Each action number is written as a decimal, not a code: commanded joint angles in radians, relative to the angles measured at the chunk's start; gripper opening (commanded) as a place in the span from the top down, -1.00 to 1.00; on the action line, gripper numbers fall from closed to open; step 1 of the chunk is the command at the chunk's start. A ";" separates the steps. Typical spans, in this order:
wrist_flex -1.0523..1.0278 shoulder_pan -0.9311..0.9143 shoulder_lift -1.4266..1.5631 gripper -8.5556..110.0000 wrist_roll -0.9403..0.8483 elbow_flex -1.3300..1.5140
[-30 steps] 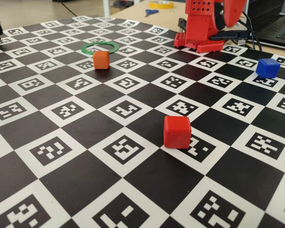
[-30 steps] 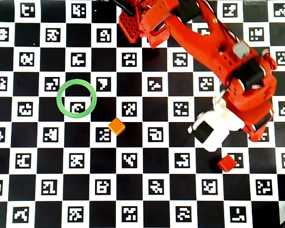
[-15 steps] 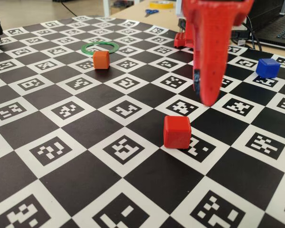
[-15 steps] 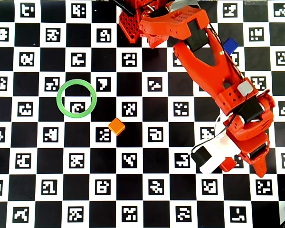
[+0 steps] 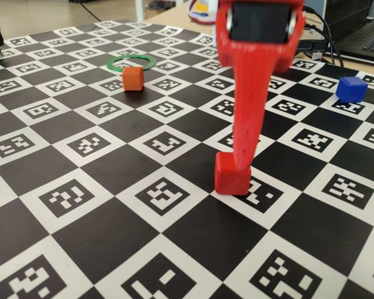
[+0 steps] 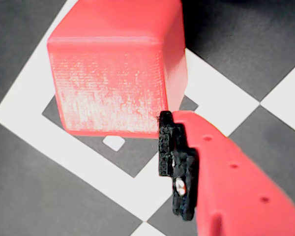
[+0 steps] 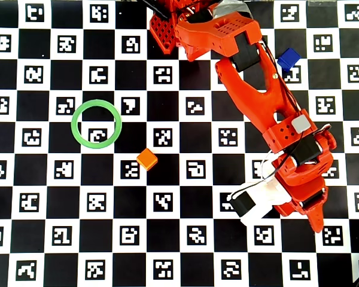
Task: Grab the red cube then put it in the green circle then put the blue cube on top and finally the orange cube on top
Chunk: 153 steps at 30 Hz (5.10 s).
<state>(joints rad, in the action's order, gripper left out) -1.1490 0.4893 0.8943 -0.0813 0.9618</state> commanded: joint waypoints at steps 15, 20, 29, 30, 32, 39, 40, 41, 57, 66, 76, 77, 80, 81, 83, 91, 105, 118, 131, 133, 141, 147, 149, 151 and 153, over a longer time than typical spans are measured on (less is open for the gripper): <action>0.095 -0.020 0.049 0.11 -0.038 0.060; 0.104 -0.017 0.043 0.11 -0.037 0.066; 0.106 -0.018 0.021 0.13 -0.061 0.054; 0.103 -0.020 0.020 0.14 -0.061 0.052; 0.094 -0.021 0.014 0.14 -0.063 0.043; 0.051 -0.021 -0.020 0.23 -0.061 -0.015; 0.048 -0.021 -0.021 0.24 -0.061 -0.020; 0.048 -0.021 -0.023 0.24 -0.060 -0.020; 0.063 -0.023 -0.021 0.53 -0.025 -0.021; 0.014 -0.012 0.057 0.69 -0.021 -0.049; -0.098 -0.046 0.276 0.72 0.104 -0.029; -0.098 -0.055 0.318 0.72 0.110 -0.005; -0.098 -0.087 0.456 0.72 0.112 0.081; -0.100 -0.101 0.506 0.72 0.107 0.115; -0.101 -0.132 0.614 0.72 0.089 0.189; -0.170 -0.357 0.934 0.72 -0.063 0.419; -0.318 -0.962 1.057 0.72 -0.454 0.557; -0.367 -1.216 1.048 0.72 -0.655 0.706; -0.054 -1.273 0.980 0.72 -0.723 0.982; -0.026 -1.273 0.980 0.72 -0.735 1.015; 0.057 -1.284 0.930 0.73 -0.767 1.080; 0.107 -1.302 0.867 0.73 -0.781 1.089; 0.120 -1.307 0.850 0.73 -0.782 1.089; 0.127 -1.308 0.836 0.73 -0.784 1.091; 0.138 -1.310 0.825 0.73 -0.785 1.095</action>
<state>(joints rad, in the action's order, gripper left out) -1.0308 -0.8099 1.7119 -0.8621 2.0586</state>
